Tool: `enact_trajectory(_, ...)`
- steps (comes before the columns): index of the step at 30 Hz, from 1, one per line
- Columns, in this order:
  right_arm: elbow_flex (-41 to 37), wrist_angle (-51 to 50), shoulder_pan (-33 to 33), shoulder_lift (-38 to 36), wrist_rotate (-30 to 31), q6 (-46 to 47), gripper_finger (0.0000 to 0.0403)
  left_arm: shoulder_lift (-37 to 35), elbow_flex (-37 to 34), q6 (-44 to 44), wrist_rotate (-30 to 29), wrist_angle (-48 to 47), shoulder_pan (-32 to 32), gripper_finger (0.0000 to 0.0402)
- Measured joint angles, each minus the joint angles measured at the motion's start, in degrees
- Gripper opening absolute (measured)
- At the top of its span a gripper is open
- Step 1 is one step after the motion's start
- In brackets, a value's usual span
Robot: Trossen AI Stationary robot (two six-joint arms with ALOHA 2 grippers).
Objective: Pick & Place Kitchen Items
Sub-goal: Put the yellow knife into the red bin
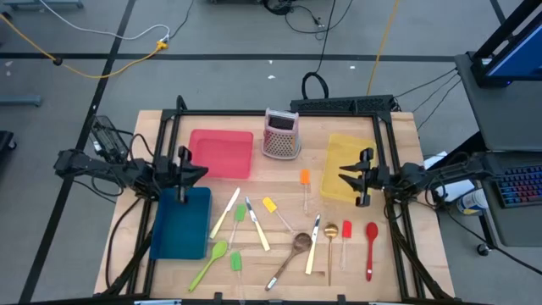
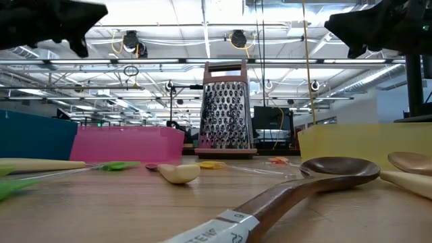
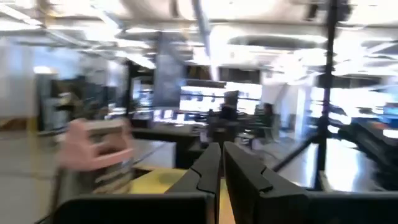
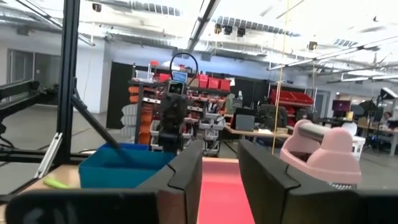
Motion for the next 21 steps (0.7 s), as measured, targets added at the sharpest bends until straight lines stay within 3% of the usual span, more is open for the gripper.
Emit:
enact_trajectory(5,0.0,2.3,0.0,3.5,0.0,-1.4,0.0095,8.7,6.2,6.2,-6.6,-0.2,0.0,0.0027)
enact_trajectory(9,0.0,2.3,0.0,4.9,0.0,-2.1,0.0094,17.7,13.6,8.3,-7.9,-4.1,0.1,0.0027)
enact_trajectory(15,0.0,2.2,0.0,6.1,0.1,-2.1,0.0095,27.7,29.5,7.9,-14.4,-23.0,0.0,0.0041)
enact_trajectory(21,0.0,-0.1,0.0,6.2,0.1,-2.4,0.0093,36.1,44.0,-0.9,-21.4,-41.5,0.3,0.0112)
